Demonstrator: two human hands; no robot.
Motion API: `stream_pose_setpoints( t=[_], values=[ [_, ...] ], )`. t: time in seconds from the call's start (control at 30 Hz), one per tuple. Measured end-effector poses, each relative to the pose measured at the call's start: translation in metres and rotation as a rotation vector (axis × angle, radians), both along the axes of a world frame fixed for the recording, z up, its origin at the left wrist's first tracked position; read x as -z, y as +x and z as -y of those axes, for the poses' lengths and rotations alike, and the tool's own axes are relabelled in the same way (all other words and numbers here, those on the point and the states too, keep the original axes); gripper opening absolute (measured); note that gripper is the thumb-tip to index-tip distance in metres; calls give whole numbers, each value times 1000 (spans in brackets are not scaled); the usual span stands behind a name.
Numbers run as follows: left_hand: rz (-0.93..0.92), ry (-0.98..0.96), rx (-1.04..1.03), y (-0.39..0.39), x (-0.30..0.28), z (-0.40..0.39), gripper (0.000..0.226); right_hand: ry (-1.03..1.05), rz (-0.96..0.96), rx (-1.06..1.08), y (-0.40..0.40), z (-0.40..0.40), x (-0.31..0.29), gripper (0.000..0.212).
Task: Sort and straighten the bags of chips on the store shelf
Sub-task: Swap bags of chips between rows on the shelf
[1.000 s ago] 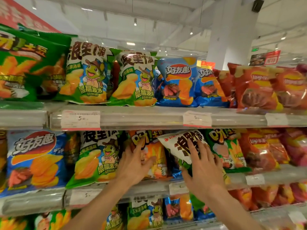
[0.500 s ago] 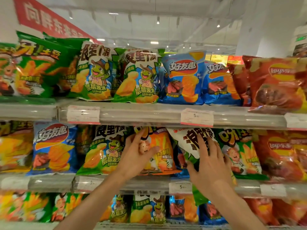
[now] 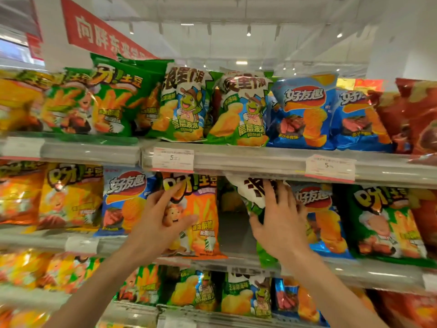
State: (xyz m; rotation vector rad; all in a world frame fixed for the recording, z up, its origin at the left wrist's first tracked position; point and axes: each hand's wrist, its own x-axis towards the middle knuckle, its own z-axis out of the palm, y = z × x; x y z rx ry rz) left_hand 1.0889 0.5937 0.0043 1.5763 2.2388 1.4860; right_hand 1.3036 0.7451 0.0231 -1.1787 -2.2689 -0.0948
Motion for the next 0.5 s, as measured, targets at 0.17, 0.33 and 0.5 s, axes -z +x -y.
stream_pose_setpoints(
  t=[0.17,0.33,0.5],
  values=[
    [33,-8,-50,-30,11,33,80,42,1,41,-64,1,8,82],
    [49,-2,-52,-40,15,49,77,-23,28,95,-92,-19,25,89],
    [48,3,-45,-44,22,53,79,17,-5,99,-89,-34,51,95]
  ],
)
